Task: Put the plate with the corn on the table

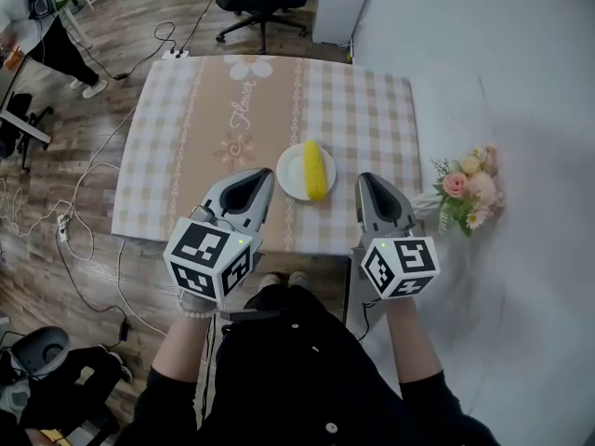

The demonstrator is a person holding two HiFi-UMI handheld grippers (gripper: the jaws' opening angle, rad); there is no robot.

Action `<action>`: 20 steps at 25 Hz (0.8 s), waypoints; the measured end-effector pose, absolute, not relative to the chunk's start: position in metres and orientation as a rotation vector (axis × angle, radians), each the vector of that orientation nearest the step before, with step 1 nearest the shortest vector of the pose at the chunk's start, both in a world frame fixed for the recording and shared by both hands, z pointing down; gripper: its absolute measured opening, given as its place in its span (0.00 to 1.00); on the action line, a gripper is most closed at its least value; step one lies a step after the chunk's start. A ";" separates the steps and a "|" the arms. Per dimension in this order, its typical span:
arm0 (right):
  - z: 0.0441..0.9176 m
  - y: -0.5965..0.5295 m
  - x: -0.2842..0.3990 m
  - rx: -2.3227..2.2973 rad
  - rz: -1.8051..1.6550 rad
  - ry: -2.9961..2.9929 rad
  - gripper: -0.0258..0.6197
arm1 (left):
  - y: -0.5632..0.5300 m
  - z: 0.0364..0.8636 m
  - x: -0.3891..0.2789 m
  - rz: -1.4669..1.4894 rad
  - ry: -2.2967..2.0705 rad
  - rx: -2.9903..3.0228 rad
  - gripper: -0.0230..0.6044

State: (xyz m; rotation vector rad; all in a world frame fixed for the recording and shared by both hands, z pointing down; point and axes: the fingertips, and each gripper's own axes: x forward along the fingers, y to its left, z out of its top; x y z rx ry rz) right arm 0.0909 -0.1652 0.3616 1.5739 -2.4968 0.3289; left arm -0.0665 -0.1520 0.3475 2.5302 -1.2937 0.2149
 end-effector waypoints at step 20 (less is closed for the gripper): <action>0.293 -0.130 0.070 1.550 0.178 -2.632 0.11 | -0.114 0.294 -0.052 0.204 -1.343 2.707 0.06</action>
